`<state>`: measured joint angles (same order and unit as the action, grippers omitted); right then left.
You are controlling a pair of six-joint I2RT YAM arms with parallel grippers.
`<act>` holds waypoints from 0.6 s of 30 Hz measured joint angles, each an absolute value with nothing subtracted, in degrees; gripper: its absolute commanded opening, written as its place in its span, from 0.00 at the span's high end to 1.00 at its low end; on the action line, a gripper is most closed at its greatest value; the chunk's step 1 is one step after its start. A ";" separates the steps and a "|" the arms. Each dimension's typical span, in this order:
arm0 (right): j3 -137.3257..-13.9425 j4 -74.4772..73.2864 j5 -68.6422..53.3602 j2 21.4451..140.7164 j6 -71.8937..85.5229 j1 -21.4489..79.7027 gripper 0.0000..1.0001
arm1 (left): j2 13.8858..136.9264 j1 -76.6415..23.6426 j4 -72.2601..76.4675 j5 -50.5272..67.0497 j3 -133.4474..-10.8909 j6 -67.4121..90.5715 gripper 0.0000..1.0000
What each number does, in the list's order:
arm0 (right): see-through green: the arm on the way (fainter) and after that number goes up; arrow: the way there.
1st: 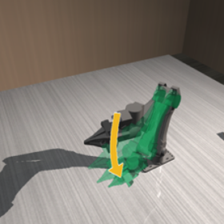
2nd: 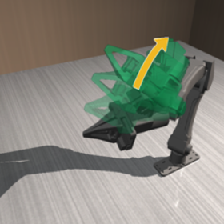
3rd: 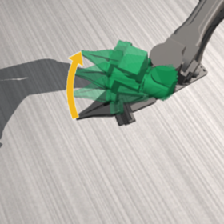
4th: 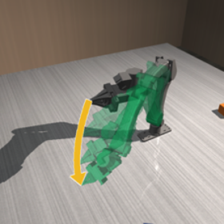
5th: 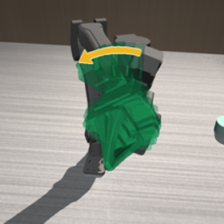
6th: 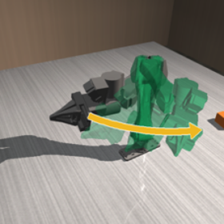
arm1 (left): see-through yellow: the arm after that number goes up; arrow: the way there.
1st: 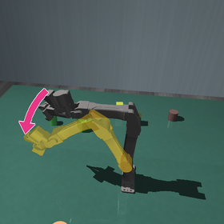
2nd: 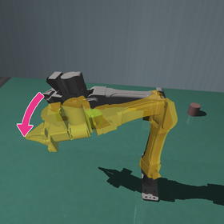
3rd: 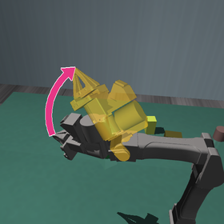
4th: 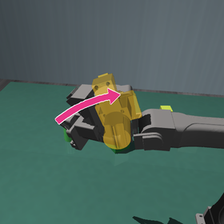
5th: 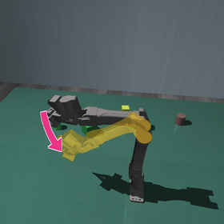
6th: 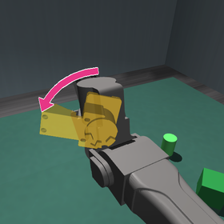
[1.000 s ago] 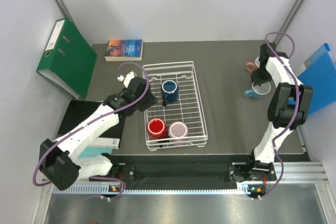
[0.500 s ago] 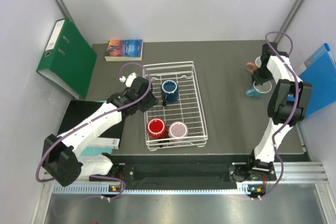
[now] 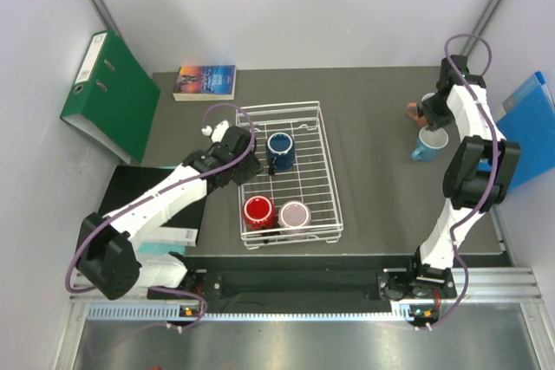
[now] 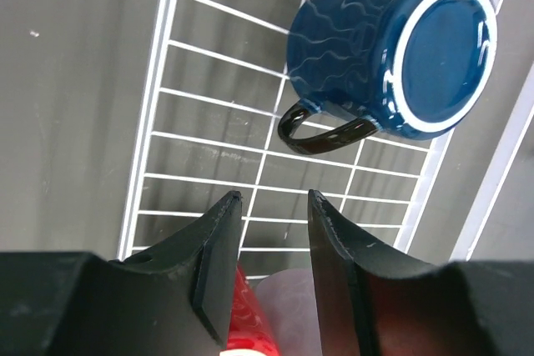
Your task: Unload the cups from the dish rack
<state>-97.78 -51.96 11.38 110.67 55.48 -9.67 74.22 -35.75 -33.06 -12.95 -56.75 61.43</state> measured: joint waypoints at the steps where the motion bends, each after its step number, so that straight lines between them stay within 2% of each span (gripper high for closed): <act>1: -97.86 -52.16 11.16 110.02 55.35 -9.67 0.53 | 74.46 -35.75 -33.06 -12.95 -57.01 61.43 0.58; 8: -95.81 -52.05 8.60 99.02 54.39 -8.29 0.52 | 74.96 -35.97 -33.26 -14.02 -59.29 60.01 0.57; 11: -94.17 -51.24 8.60 91.66 53.08 -3.88 0.49 | 76.01 -35.97 -34.06 -15.79 -61.71 57.19 0.54; 14: -91.79 -48.10 7.42 84.82 49.58 4.40 0.34 | 78.08 -35.94 -34.68 -17.54 -65.04 52.84 0.47; 15: -90.56 -46.85 7.16 82.85 47.99 7.07 0.24 | 79.02 -35.94 -34.81 -17.93 -66.30 51.31 0.45; 18: -84.40 -42.61 6.68 76.44 42.30 14.70 0.10 | 82.26 -35.94 -35.07 -18.55 -70.35 46.35 0.39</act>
<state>-84.40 -42.61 6.68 76.44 42.30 14.70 82.26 -35.94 -35.07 -18.55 -70.35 46.35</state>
